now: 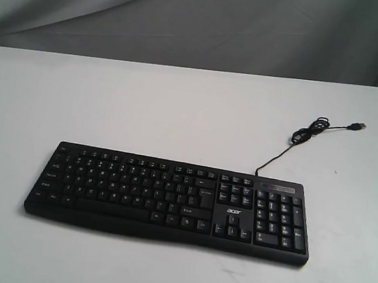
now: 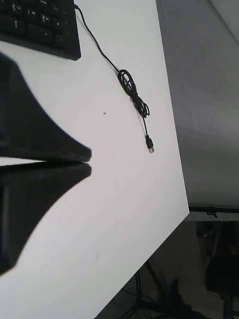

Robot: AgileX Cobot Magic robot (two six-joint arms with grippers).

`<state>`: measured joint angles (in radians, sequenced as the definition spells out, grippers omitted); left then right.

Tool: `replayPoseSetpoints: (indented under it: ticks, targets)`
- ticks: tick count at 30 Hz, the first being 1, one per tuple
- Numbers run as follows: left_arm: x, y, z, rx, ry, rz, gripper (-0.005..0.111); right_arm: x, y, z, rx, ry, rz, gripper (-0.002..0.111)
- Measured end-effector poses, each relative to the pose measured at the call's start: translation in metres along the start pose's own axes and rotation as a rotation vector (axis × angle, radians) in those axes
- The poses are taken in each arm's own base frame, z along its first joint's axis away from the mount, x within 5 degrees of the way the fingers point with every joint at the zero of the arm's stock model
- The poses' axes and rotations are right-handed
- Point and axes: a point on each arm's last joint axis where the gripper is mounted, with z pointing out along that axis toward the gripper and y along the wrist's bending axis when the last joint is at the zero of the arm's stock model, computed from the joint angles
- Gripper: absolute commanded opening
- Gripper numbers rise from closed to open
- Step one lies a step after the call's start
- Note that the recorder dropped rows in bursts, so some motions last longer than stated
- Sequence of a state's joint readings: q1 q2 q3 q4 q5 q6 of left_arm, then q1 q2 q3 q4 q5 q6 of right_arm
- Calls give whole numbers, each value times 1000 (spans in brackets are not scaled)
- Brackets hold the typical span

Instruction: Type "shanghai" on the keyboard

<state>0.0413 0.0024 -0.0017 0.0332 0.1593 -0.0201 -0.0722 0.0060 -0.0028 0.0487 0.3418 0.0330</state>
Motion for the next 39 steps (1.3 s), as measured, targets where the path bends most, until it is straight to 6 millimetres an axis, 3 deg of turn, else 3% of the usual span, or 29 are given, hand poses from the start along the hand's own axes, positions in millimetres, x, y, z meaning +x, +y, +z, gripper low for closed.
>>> replayPoseSetpoints:
  ticks: [4,13,20,26,29,34,37,39]
  targets:
    - [0,0,0,0,0,0,0,-1,0,0,5,-15,-17,0]
    - [0,0,0,0,0,0,0,-38,1,-8,-11,-426,-27,0]
    - [0,0,0,0,0,0,0,-51,2,-16,-20,-598,-20,0]
    - [0,0,0,0,0,0,0,-72,1,-36,-196,-901,362,0]
    - [0,0,0,0,0,0,0,-81,5,-42,-263,-940,403,0]
    - [0,0,0,0,0,0,0,-134,21,-54,-383,-932,314,0]
    - [0,0,0,0,0,0,0,-177,35,-49,-438,-877,205,0]
    - [0,0,0,0,0,0,0,-206,43,-35,-454,-809,114,0]
